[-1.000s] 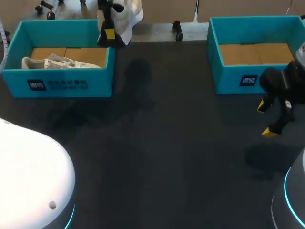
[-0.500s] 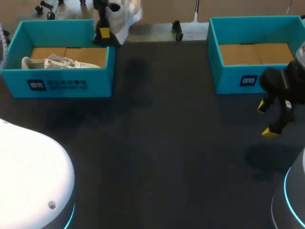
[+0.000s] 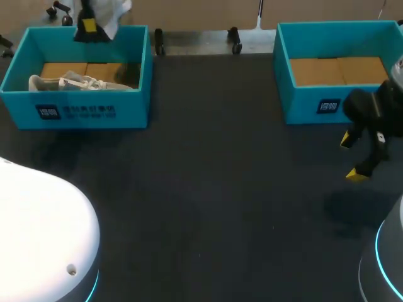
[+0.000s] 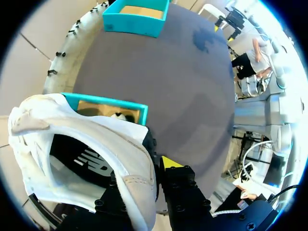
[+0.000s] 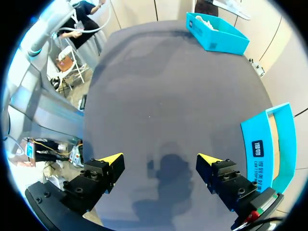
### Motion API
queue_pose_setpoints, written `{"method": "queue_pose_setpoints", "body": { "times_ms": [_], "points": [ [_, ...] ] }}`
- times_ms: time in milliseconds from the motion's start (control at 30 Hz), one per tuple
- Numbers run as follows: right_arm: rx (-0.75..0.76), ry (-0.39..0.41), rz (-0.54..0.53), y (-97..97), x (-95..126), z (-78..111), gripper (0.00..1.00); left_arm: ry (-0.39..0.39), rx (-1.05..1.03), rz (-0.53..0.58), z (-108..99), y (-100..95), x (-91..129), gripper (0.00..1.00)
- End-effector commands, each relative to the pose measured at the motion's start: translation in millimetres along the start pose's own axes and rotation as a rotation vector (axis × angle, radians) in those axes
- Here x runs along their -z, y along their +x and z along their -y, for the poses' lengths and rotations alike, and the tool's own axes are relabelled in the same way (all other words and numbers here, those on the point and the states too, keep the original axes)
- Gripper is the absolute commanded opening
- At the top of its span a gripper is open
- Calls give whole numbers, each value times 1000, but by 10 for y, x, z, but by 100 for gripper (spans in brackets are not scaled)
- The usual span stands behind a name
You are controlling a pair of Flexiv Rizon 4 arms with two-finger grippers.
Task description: Take the shoe out of the shoebox, open the shoe tongue, remove and reinsert the insole, then place the shoe into the shoebox
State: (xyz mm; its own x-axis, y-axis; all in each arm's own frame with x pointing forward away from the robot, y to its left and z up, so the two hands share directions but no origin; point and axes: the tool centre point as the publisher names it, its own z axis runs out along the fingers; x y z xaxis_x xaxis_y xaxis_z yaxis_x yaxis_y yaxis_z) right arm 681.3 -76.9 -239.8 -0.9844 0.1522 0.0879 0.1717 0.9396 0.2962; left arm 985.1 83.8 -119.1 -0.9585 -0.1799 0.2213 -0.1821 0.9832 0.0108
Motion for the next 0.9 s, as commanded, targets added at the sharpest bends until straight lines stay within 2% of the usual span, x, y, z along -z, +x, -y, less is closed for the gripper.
{"method": "queue_pose_setpoints", "body": {
  "times_ms": [33, 367, 433, 733, 833, 900],
  "points": [
    [0, 2, 2, 7, -7, 2, 100, 13, -6, -9, -175, -156, 39, 0],
    [0, 2, 2, 7, -7, 2, 100, 10, -29, -45, -482, -898, -40, 0],
    [0, 2, 2, 7, -7, 2, 100, 9, -75, -40, -546, -971, -23, 0],
    [0, 2, 2, 7, -7, 2, 100, -110, -343, 32, -786, -1284, 0, 0],
    [0, 2, 2, 7, -7, 2, 100, -164, -491, 79, -912, -1316, 11, 0],
    [0, 2, 2, 7, -7, 2, 100, -247, -714, 132, -1065, -1265, 3, 0]
  ]
}}
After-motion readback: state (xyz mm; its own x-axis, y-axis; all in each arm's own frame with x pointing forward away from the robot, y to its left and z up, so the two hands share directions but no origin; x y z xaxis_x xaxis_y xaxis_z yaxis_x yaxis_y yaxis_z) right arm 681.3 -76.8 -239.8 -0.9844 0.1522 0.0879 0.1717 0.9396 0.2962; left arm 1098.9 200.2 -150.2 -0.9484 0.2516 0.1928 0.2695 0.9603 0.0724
